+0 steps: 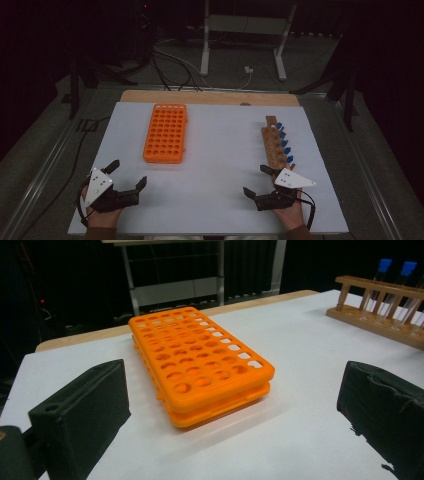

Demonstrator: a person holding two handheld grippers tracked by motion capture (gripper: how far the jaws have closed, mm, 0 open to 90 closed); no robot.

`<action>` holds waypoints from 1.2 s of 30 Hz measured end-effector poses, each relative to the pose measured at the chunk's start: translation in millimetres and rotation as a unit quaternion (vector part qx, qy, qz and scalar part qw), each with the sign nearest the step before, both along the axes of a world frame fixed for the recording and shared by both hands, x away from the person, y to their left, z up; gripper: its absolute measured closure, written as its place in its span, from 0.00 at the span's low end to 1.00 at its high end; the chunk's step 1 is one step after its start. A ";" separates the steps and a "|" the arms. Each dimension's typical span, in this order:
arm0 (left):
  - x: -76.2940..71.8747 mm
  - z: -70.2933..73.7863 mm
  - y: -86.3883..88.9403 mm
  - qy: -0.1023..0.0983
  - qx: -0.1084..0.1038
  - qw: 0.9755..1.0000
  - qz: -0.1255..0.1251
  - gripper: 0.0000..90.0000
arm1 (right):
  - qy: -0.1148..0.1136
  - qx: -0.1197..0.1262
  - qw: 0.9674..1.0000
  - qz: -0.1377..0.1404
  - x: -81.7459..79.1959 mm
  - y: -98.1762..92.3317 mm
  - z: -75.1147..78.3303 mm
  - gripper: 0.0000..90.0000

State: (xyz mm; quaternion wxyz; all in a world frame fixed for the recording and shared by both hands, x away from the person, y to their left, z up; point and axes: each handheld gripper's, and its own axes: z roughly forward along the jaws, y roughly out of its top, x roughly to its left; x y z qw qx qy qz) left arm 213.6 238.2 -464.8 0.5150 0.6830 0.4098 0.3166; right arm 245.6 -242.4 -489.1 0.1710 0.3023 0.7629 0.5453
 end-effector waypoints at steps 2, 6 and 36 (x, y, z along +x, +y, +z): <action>-0.3 0.3 1.5 0.000 -0.005 1.000 0.004 0.01 | -0.001 0.001 1.000 -0.001 -0.1 -0.5 0.2 0.03; -0.9 1.5 3.6 -0.005 -0.011 1.000 0.010 0.01 | -0.006 0.001 1.000 -0.002 -1.3 -1.6 1.2 0.03; 0.4 -1.0 4.9 0.003 -0.013 1.000 0.022 0.01 | -0.012 0.015 1.000 0.010 2.8 -15.4 29.5 0.03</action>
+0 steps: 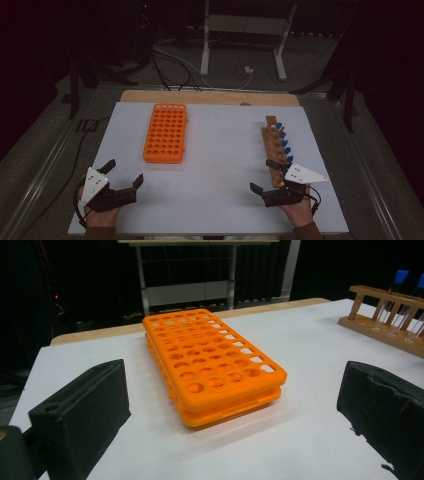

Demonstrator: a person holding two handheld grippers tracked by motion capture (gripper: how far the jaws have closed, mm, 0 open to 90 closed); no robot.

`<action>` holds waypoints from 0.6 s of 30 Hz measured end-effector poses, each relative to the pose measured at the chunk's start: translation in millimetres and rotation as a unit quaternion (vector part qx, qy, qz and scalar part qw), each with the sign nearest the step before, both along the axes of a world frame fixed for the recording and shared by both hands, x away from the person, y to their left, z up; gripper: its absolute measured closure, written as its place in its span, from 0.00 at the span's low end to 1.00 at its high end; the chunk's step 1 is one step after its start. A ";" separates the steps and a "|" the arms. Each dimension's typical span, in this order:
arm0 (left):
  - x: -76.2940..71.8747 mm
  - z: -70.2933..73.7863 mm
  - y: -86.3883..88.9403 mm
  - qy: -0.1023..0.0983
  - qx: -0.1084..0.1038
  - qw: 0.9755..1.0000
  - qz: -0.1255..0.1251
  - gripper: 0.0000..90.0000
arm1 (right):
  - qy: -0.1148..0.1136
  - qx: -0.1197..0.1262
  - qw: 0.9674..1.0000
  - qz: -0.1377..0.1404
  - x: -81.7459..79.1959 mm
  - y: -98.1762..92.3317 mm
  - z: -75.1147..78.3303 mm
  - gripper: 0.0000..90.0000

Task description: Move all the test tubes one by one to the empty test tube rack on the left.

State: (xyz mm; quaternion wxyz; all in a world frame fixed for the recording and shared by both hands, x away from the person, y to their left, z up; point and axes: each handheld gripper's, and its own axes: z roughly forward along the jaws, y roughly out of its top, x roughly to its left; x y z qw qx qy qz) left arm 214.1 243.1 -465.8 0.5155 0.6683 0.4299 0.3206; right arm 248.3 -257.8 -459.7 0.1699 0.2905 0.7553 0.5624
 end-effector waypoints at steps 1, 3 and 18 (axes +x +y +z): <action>0.1 -0.1 0.3 0.000 0.000 1.000 0.000 0.01 | -0.002 -0.001 1.000 0.000 0.5 -1.3 3.0 0.03; 0.0 -0.2 0.7 0.001 0.000 1.000 0.002 0.01 | -0.008 -0.003 1.000 -0.003 2.3 -4.4 9.4 0.03; 0.5 -1.0 1.2 0.003 -0.004 1.000 0.003 0.01 | -0.044 -0.004 0.997 -0.070 18.3 -56.7 48.6 0.03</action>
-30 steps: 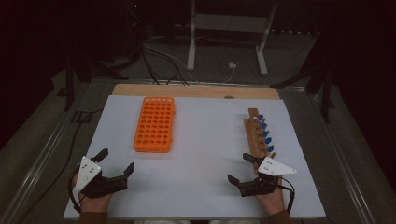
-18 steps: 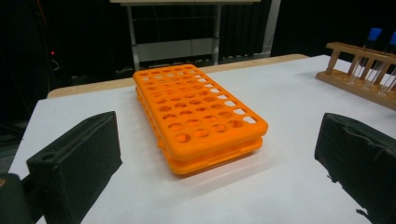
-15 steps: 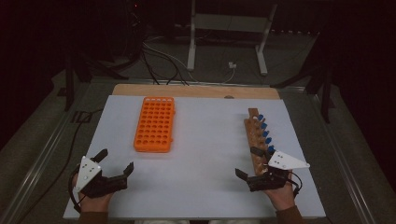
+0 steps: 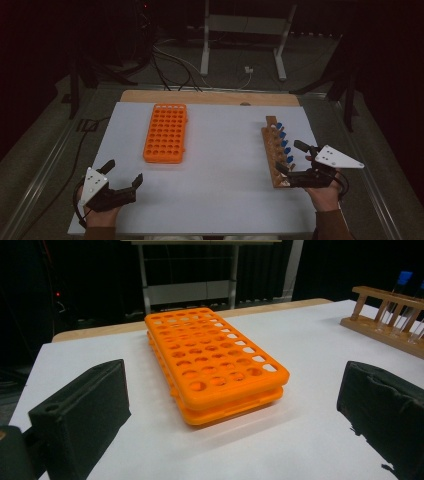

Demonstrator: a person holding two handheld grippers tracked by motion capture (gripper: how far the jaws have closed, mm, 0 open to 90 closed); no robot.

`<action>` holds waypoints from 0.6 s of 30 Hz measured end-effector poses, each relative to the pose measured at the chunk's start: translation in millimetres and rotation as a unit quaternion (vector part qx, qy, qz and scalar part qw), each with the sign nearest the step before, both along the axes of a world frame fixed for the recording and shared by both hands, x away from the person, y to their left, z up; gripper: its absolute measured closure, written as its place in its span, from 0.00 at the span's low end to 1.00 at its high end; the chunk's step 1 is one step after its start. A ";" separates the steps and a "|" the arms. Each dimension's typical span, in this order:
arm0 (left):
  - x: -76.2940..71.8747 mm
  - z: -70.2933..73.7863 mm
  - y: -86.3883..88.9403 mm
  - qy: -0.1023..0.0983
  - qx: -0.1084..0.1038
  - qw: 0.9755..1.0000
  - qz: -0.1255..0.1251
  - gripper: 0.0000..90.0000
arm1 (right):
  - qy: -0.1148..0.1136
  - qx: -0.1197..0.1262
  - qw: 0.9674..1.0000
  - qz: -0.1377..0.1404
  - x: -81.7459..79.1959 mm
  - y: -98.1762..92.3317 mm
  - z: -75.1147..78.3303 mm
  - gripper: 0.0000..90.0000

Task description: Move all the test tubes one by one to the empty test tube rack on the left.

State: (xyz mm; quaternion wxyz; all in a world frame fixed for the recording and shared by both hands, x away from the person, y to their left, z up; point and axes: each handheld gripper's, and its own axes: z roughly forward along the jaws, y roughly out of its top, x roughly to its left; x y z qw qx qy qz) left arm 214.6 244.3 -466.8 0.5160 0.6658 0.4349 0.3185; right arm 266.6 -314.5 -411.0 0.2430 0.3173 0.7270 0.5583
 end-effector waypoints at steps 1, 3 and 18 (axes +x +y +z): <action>0.2 -0.1 0.0 0.001 0.001 1.000 0.000 0.01 | 0.004 0.001 1.000 -0.004 0.7 -4.1 -1.4 0.03; 0.6 -0.5 -0.2 0.002 0.002 1.000 0.000 0.01 | 0.012 -0.002 1.000 -0.011 2.1 -10.9 -6.4 0.03; 1.0 -1.2 -0.4 0.004 -0.001 1.000 0.002 0.01 | 0.078 -0.033 0.995 -0.046 -2.3 -19.8 -51.0 0.38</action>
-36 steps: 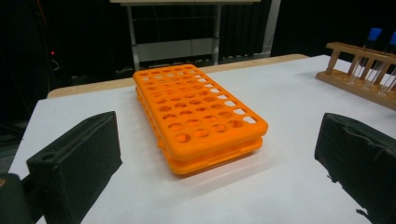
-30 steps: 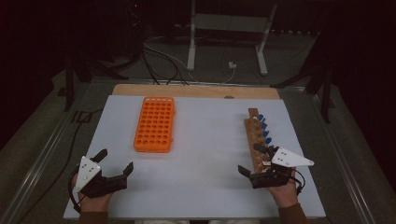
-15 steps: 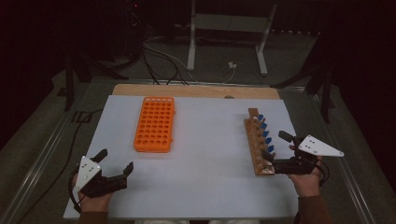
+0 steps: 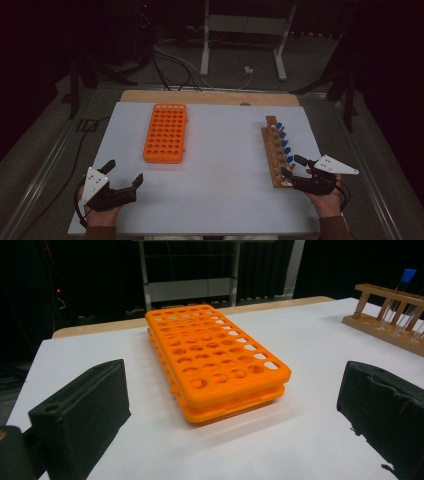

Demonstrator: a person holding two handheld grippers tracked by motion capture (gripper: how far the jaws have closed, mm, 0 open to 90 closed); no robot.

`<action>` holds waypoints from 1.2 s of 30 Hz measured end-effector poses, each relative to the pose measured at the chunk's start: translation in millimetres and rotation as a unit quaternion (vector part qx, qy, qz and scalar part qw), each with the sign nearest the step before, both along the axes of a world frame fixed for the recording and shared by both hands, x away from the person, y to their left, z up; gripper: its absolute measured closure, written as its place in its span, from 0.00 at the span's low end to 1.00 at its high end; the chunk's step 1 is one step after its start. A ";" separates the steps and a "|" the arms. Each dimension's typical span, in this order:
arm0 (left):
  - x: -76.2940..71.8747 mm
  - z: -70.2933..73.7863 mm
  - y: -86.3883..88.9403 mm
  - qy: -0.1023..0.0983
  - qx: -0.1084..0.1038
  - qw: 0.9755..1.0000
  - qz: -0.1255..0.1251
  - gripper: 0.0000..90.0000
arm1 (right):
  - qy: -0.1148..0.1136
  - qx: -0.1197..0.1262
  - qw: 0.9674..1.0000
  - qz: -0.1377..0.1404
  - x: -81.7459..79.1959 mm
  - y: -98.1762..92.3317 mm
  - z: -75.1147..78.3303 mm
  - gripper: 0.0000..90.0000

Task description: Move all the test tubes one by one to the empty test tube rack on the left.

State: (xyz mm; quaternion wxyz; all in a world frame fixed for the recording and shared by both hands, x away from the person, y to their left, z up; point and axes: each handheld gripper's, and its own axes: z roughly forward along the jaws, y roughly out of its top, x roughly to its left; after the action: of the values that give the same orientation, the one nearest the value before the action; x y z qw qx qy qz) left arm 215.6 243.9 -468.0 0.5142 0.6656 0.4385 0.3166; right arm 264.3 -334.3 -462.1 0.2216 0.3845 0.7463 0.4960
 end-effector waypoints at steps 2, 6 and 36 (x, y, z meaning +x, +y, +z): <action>0.0 0.2 0.4 0.000 -0.003 1.000 -0.001 0.01 | -0.004 -0.006 1.000 -0.007 -0.5 2.1 -1.8 0.47; 0.0 0.2 0.7 0.001 -0.004 1.000 -0.001 0.01 | -0.002 -0.018 1.000 -0.007 1.1 5.4 -6.7 0.63; 2.2 -1.7 -5.4 0.008 0.019 1.000 -0.016 0.01 | -0.005 -0.028 0.999 -0.033 6.9 15.3 4.0 0.85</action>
State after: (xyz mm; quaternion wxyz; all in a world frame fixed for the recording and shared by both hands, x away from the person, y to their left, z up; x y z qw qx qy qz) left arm 217.8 238.6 -469.7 0.5029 0.6847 0.4260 0.3111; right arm 271.2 -319.0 -458.0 0.2525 0.4004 0.7456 0.4690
